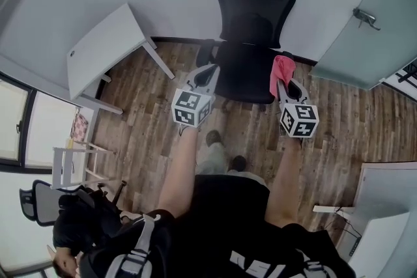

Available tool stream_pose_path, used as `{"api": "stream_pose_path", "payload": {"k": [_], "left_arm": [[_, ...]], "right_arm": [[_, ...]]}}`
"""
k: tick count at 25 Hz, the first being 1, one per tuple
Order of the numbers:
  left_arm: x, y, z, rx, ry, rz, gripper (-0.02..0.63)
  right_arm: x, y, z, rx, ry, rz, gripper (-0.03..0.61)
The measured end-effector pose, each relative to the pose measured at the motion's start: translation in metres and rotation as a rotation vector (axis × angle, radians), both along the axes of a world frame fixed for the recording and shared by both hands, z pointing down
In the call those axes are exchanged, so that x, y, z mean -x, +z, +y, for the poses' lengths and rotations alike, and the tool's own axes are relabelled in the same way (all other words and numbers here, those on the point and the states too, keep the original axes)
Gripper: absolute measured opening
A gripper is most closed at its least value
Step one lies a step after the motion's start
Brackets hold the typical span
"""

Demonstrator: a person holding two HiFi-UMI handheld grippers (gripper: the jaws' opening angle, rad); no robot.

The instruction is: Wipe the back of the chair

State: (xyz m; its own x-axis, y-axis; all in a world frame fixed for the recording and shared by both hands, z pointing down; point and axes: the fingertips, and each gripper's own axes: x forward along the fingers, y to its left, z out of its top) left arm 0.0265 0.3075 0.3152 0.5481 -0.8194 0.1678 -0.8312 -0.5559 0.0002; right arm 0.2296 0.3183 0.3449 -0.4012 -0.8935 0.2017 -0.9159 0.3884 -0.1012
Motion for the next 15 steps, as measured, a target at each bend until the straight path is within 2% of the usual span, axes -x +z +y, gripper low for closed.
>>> {"api": "stream_pose_path", "payload": {"k": [5,15], "left_arm": [[0.023,0.008,-0.035,0.020,-0.048,0.031,0.023],[0.051,0.014,-0.137,0.025,-0.043,0.058,0.023]], "right_arm": [[0.013,0.006,-0.035,0.008,-0.028,0.023,0.074],[0.047,0.008,-0.138,0.018,-0.033,0.074,0.072]]}}
